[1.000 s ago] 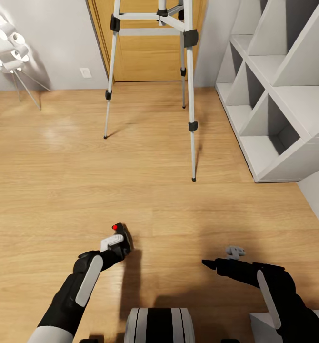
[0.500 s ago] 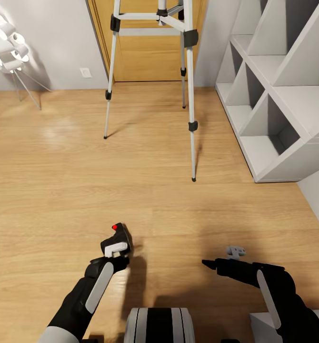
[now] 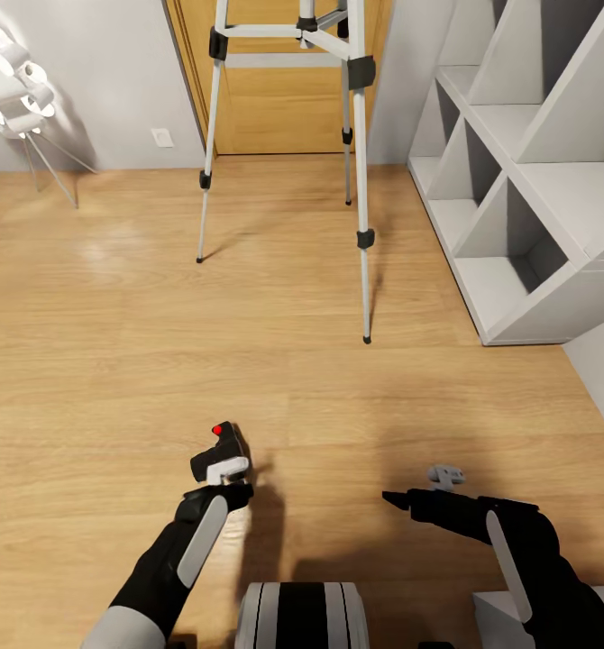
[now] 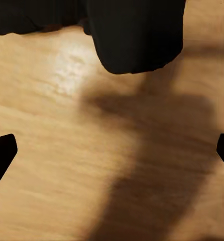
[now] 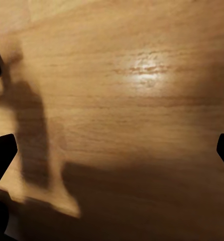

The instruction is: Attach the digital camera to the camera tripod in the bedroom.

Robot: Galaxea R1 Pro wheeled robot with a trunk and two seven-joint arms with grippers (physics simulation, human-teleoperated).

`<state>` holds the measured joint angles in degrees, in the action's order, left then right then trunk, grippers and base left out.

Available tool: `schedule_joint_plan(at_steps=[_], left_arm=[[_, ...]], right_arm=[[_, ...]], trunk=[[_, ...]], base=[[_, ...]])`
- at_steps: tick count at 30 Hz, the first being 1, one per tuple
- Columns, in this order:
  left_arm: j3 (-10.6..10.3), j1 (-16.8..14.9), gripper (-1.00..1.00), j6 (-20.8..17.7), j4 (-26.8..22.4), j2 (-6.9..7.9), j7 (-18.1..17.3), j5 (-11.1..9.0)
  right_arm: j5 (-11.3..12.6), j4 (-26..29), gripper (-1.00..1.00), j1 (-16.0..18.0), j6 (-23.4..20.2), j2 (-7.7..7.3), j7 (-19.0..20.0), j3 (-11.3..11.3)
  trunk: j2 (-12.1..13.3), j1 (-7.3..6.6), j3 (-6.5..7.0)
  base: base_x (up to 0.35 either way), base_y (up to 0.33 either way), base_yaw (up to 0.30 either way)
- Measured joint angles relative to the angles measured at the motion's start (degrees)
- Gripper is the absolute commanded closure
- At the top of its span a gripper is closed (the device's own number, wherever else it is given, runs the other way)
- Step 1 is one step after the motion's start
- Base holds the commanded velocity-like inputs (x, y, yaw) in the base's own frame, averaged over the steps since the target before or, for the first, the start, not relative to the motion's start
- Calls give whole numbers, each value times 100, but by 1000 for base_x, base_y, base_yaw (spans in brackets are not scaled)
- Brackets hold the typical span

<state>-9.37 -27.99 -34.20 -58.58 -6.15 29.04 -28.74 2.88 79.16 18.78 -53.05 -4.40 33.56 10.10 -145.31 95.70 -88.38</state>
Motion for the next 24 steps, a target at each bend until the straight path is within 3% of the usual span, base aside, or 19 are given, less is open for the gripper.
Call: schedule_joint_plan(at_steps=[3, 9, 24], left_arm=[[3, -112, -100, 61, 120, -9, 1, -5], [12, -635, -100, 440, 970, -62, -4, -15], [16, -908, -100, 775, 1438, -65, -5, -65]], right_arm=[[0, 0, -100, 0, 0, 0, 0, -3], [-1, -1, -100, 0, 1, 0, 0, -5], [-1, -4, -100, 0, 1, 0, 0, -11]], trunk=[[0, 0, 0], [0, 0, 0], [0, 0, 0]], base=[[0, 0, 0], [0, 0, 0], [0, 0, 0]])
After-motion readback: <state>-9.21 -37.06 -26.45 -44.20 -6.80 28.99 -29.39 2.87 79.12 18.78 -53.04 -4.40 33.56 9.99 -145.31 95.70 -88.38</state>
